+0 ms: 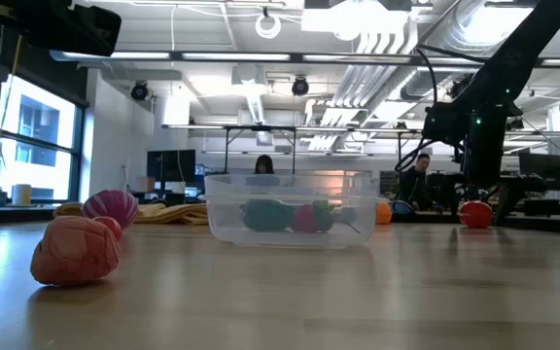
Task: Pick and placing Produce into tupperware
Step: Put the red tomato into the transparent bin
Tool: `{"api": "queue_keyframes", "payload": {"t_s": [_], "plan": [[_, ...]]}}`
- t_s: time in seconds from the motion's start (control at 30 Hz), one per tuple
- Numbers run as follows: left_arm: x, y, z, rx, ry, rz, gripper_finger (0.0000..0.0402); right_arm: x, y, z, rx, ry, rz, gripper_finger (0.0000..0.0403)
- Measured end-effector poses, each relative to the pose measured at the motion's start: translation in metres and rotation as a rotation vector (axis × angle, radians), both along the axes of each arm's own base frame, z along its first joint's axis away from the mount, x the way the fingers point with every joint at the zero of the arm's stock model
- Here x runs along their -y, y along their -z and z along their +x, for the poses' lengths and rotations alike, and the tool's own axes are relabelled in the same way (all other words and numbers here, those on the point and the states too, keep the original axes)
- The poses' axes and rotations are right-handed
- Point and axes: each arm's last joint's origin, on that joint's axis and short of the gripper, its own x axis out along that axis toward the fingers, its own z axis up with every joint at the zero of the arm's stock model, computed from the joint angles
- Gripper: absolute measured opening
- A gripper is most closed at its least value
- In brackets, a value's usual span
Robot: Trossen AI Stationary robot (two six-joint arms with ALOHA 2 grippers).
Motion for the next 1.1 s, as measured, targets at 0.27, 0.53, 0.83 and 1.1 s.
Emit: {"api": "queue_keyframes", "payload": {"t_s": [0.27,0.53,0.83,1.1], "plan": [[0.0000,0.0000,0.0000,0.000,0.000,0.000,0.0024,-0.0001,0.0000,-0.0001,0.000,0.000,0.001,0.0320],[0.0000,0.0000,0.0000,0.000,0.000,0.000,0.0024,-0.0001,0.0001,-0.0001,0.000,0.000,0.002,0.0295],[0.0000,0.0000,0.0000,0.000,0.000,0.000,0.0024,-0.0001,-0.0001,-0.0001,0.002,0.003,0.001,0.0259],[0.0000,0.0000,0.0000,0.000,0.000,0.000,0.0024,0.0000,-0.0003,0.0000,0.002,0.003,0.000,0.0250]]}}
